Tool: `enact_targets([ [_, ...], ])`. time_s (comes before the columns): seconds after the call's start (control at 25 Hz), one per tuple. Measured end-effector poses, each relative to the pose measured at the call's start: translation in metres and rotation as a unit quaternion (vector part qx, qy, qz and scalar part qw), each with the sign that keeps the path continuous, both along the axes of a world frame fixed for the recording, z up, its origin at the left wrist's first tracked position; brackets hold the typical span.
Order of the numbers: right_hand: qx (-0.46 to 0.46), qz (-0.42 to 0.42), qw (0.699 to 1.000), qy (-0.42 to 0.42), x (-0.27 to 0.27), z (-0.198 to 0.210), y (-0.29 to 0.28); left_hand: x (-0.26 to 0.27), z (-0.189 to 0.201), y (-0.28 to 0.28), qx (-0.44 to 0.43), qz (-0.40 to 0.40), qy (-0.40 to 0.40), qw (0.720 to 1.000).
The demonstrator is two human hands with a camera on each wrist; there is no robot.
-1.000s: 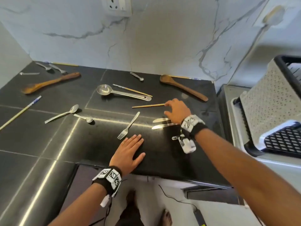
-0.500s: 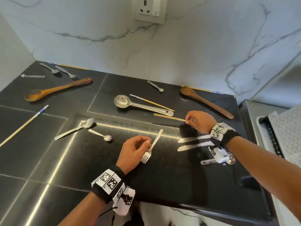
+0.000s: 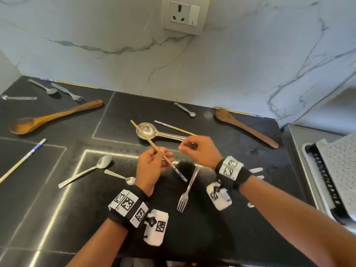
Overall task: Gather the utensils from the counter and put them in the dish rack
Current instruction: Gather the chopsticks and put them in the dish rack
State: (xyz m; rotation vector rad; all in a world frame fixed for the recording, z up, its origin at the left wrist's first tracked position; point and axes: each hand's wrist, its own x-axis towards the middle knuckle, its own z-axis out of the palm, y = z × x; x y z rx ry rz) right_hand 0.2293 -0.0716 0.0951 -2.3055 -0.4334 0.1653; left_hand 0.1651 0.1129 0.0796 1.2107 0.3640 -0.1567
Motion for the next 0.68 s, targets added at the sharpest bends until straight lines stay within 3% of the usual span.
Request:
enact_targets([
  [0.12, -0.146, -0.053, 0.988, -0.017, 0.071, -0.012, -0.01, -0.001, -0.001, 0.025, 0.019, 0.011, 0.02, 1.0],
  [0.28, -0.319, 0.015, 0.946, 0.046, 0.126, -0.027, -0.023, -0.012, 0.0, 0.043, 0.043, 0.012, 0.02, 0.999],
  [0.52, -0.327, 0.055, 0.943, 0.024, 0.135, -0.036, -0.035, -0.015, 0.003, 0.052, 0.041, 0.049, 0.023, 0.998],
  [0.68, -0.241, 0.043, 0.969, -0.019, 0.127, 0.007, -0.061, -0.012, 0.011, 0.039, 0.104, 0.036, -0.013, 0.994],
])
